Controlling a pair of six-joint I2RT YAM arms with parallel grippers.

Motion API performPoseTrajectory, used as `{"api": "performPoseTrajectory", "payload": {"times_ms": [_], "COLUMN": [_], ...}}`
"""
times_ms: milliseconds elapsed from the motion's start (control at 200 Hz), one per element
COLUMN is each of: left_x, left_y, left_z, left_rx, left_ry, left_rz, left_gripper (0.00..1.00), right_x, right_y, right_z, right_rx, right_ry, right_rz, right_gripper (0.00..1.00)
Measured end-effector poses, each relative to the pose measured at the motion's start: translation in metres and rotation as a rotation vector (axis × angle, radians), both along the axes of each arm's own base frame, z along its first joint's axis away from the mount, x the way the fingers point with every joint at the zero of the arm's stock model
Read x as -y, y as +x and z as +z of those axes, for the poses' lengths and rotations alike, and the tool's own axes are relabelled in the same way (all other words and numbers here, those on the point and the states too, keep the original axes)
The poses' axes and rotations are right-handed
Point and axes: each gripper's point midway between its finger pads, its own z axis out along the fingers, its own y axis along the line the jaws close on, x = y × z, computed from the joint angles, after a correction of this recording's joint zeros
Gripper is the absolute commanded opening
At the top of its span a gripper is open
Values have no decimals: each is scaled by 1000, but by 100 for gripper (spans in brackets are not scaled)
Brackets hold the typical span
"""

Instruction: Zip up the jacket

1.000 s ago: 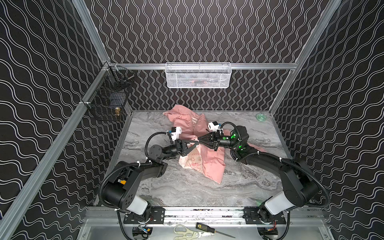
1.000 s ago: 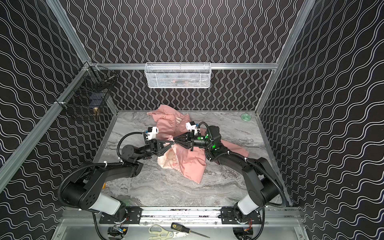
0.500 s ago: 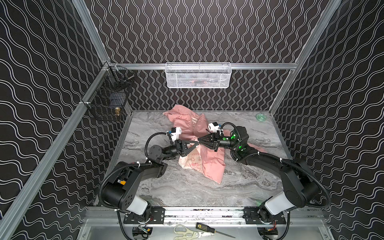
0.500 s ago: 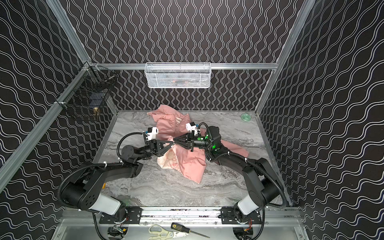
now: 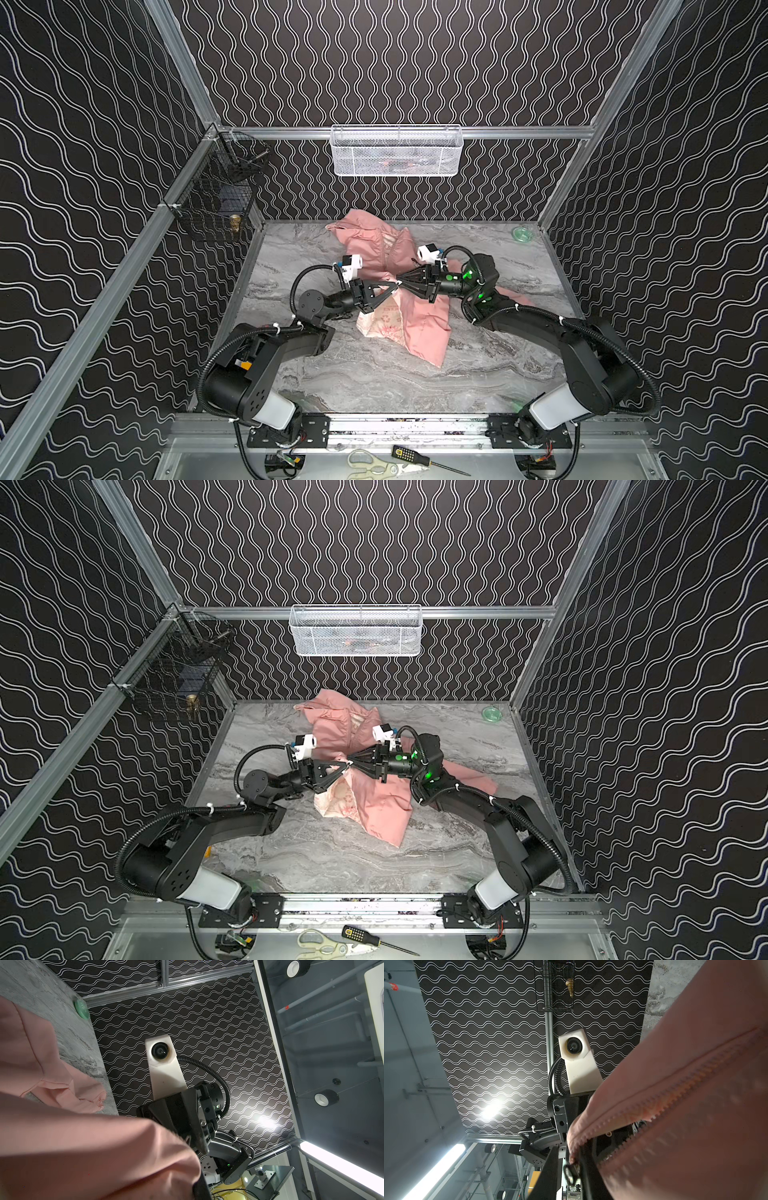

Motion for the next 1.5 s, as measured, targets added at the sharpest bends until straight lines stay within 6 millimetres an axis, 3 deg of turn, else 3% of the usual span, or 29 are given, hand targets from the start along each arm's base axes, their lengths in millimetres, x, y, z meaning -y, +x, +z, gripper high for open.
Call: {"api": "performPoseTrajectory", "payload": {"times_ms": [210, 440, 616, 696, 1181, 1496], "left_x": [0, 1, 0, 0, -8, -15], "left_y": [0, -1, 0, 0, 1, -8], "left_z": [0, 0, -2, -4, -10, -1], "left_rx": [-1, -13, -17, -26, -43, 38], "left_ry": [0, -2, -1, 1, 4, 146], "left_rz": [0, -9, -1, 3, 65, 149], "left_gripper": [11, 16, 37, 41, 43, 49], "right_x": [0, 1, 0, 0, -3, -7], "right_y": [1, 4, 6, 8, 22, 28], "right_z": [0, -6, -4, -2, -4, -24], "right_rx": [0, -3, 6, 10, 34, -8], "right_ry": [0, -22, -56, -73, -195, -264], "right_rz": [-9, -34, -39, -46, -101, -112], "right_gripper": [14, 0, 0, 0, 0, 0]}}
